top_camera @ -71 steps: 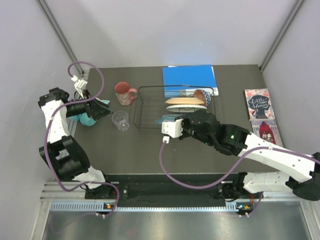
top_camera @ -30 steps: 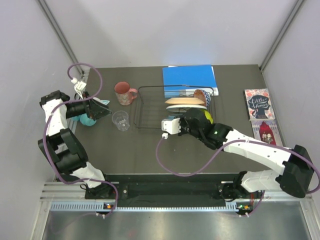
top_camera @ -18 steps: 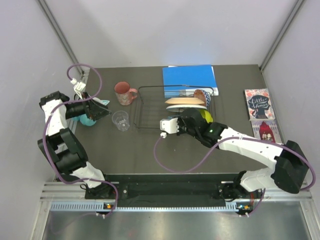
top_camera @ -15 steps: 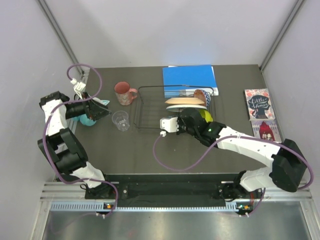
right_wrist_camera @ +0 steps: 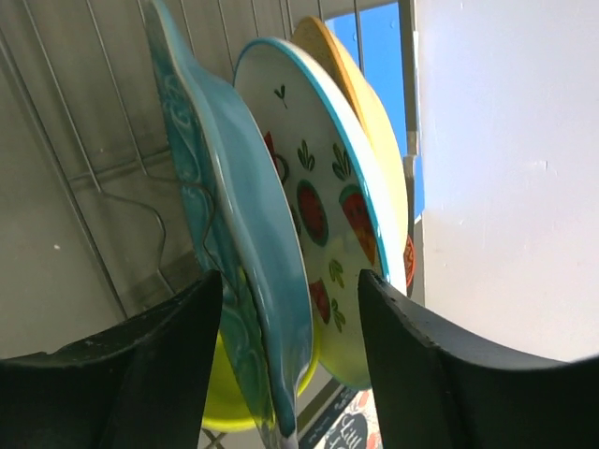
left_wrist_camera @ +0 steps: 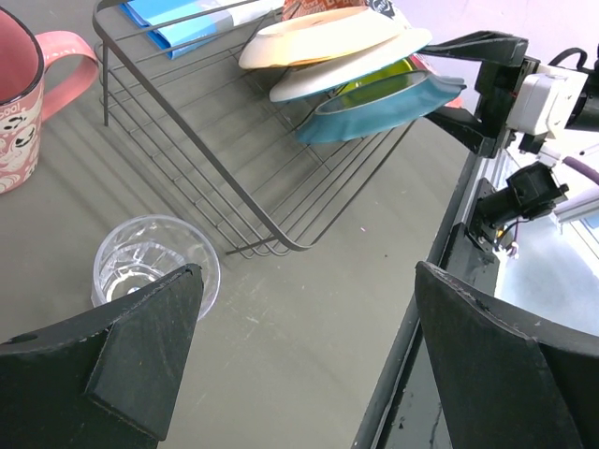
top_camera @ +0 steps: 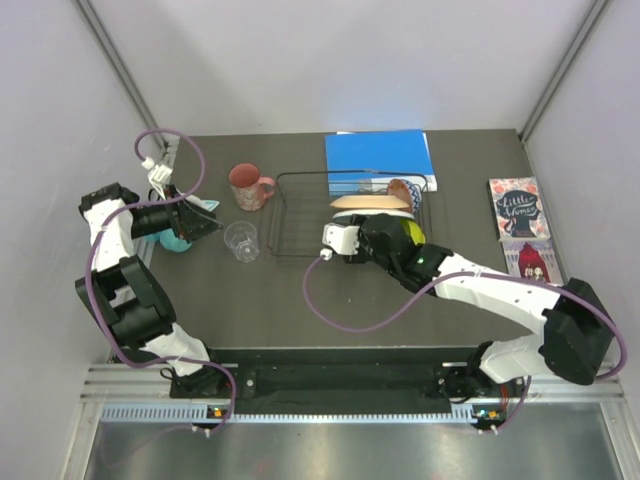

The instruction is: Load the mixed dishes into the dish rack

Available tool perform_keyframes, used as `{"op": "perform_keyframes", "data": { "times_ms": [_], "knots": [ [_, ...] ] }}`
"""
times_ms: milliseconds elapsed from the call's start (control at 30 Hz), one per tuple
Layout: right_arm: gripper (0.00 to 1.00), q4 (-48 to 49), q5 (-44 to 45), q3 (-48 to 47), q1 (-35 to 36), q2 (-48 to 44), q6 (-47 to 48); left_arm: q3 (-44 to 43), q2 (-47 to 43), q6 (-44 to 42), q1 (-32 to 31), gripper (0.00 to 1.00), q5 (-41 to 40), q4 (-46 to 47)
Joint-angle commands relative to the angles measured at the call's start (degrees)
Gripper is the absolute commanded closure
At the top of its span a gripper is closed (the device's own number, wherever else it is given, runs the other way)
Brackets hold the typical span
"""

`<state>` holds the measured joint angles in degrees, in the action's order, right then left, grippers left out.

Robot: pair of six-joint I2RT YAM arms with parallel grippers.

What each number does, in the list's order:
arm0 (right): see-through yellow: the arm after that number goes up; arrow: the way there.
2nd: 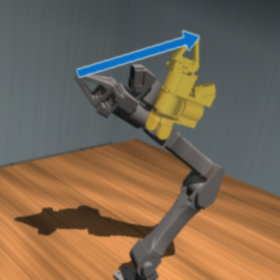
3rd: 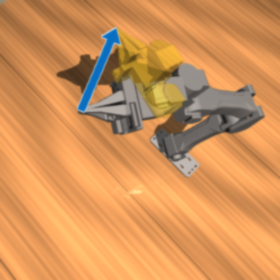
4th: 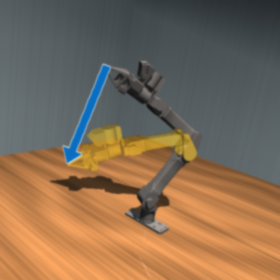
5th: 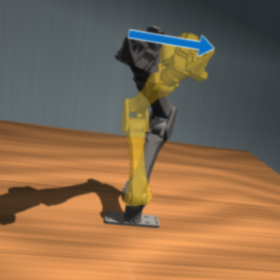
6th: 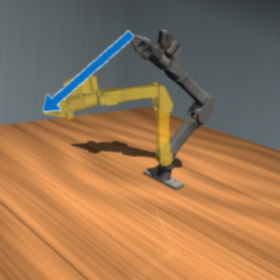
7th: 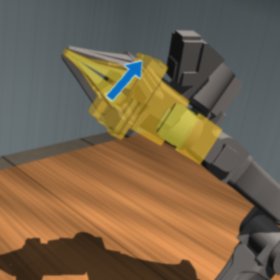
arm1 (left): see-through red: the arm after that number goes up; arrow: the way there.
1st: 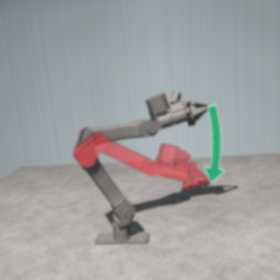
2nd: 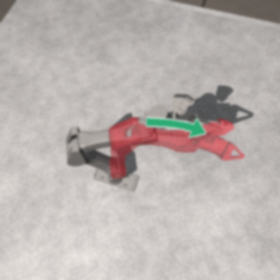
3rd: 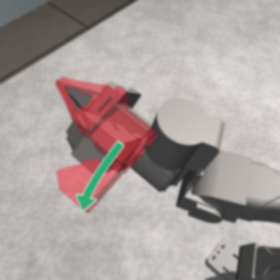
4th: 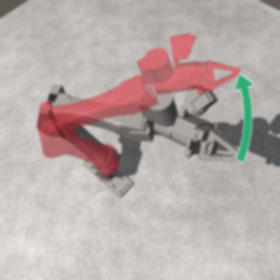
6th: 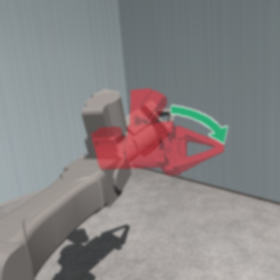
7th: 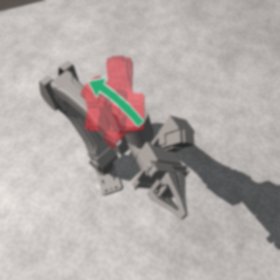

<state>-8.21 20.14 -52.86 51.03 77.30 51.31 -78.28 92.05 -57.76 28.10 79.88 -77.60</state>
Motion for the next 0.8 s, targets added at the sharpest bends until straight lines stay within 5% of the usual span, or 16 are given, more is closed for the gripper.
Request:
{"op": "perform_keyframes", "data": {
  "times_ms": [0,33,67,133,467,567,633,667,767],
  "knots": [
    [0.37,0.7,2.4,0.4,-0.5,-3.7,-2.3,-0.6,-1.0,-2.0,0.5,0.01,1.1,-8.7],
    [0.16,0.0,2.6,-0.1,-0.4,-4.4,-2.6,-0.7,-1.2,-2.1,0.5,0.01,0.9,-8.7],
    [0.07,-0.8,2.6,-0.6,-0.4,-4.9,-3.4,-0.8,-1.2,-2.3,0.5,0.01,0.3,-8.7],
    [0.00,-2.6,2.5,-1.4,-0.1,-6.8,-3.9,-1.2,-1.5,-2.6,0.5,0.01,-0.3,-8.7],
    [0.00,-11.3,4.3,-9.8,3.6,-12.4,-10.0,-1.2,-0.5,-3.6,0.6,0.01,-3.3,-7.7],
    [0.00,-10.9,3.6,-12.4,5.7,-14.0,-11.7,1.1,-1.4,3.9,0.7,0.01,-7.0,2.6],
    [0.00,-9.6,2.2,-15.2,6.7,-14.6,-14.1,4.3,-3.7,17.0,0.4,0.01,-13.0,12.2],
    [0.00,-9.1,1.1,-16.5,6.7,-14.5,-18.2,5.4,-4.8,22.8,-0.1,0.01,-16.5,23.3],
    [0.00,-8.8,-2.6,-24.4,6.7,-11.4,-32.0,5.8,-8.2,34.6,-4.6,0.01,-30.6,32.2]
  ]
}}
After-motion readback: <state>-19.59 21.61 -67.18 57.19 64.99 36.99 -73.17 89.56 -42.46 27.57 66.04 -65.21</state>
